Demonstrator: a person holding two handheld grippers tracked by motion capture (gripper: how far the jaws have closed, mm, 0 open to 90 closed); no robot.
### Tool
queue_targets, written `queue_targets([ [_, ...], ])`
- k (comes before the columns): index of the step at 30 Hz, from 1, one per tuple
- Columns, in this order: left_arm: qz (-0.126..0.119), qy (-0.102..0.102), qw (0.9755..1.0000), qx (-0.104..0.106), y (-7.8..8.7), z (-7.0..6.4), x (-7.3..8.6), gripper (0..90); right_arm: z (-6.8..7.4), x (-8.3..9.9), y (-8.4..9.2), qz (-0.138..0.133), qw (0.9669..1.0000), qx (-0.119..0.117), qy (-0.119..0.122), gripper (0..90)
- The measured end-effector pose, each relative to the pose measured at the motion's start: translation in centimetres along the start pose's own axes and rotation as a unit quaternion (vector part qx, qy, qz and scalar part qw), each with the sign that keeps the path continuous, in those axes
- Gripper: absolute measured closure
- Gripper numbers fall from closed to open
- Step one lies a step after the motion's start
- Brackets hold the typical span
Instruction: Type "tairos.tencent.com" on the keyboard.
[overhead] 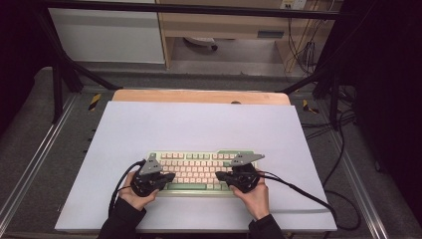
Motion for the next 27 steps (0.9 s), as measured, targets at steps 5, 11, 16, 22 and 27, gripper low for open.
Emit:
queue_targets([
  [5,0.005,-0.002,1.0,0.001,-0.51,-0.16,0.03,89.7,0.06,0.03,-0.11,0.001,1.0,-0.002,-0.002,90.0],
  [11,0.006,-0.004,1.0,0.004,-0.8,-0.25,0.13,89.7,0.07,0.06,-0.2,0.002,1.0,-0.003,-0.001,90.0],
  [16,0.006,-0.005,1.0,0.003,-0.84,-0.26,0.19,89.7,0.09,0.12,-0.3,0.003,1.0,-0.003,0.001,90.0],
  [22,0.008,-0.008,0.9999,0.003,-1.07,-0.32,0.33,89.7,0.07,0.12,-0.29,0.002,1.0,-0.003,0.001,90.0],
  [27,0.005,-0.009,0.9999,0.004,-0.82,-0.39,0.28,89.7,0.01,0.12,-0.21,0.001,1.0,-0.003,0.001,90.0],
])
Point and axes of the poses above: each handheld gripper's, and its own axes: y roughly backward along the jaws, x roughly out of its underside, z roughly to its left, the point moved 6 cm from there along -y, roughly forward along the jaws, and after that the axes turned 11 degrees about z, right-handed, at the moved point
